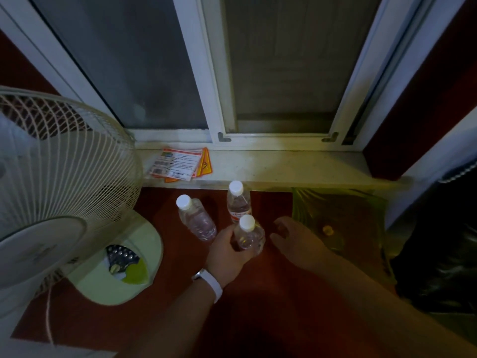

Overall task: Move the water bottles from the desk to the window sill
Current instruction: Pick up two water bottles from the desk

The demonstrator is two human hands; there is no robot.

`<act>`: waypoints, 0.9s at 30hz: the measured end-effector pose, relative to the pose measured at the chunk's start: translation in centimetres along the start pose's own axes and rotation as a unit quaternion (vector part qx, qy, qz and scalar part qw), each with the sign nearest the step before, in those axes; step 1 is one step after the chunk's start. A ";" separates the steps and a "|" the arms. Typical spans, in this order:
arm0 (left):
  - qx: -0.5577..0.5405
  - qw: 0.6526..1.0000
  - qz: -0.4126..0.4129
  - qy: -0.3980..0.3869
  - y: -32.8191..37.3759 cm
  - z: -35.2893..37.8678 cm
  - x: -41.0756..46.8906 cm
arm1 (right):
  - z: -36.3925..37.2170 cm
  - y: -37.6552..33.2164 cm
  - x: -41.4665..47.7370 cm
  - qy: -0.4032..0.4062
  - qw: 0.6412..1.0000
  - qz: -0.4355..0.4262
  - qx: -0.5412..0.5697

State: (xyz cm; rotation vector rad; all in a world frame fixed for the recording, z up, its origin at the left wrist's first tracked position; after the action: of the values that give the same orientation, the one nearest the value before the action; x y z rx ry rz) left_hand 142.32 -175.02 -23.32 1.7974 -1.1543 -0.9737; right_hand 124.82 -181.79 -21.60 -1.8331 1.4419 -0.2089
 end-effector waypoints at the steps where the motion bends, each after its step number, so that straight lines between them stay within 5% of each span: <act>1: -0.006 1.000 -0.005 0.003 -0.2 -0.4 -0.2 | 0.0 -0.1 0.3 0.001 1.000 0.000 0.005; 27: -0.147 0.980 -0.121 0.064 -5.8 -7.1 -3.2 | 5.4 -3.0 9.2 0.015 0.978 -0.022 0.207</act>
State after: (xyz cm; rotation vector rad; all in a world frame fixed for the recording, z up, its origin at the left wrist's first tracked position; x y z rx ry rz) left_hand 149.67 -168.91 -24.96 1.7542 -0.6823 -1.0865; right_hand 133.24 -187.20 -26.32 -1.5238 1.2655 -0.5208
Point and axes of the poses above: each hand's wrist, its own x-axis towards the middle knuckle, its own z-axis out of the palm, y = z × x, the point moved 7 cm from there along x, towards the middle knuckle, and after that the axes turned 2 degrees about y, right-handed, at the moved point
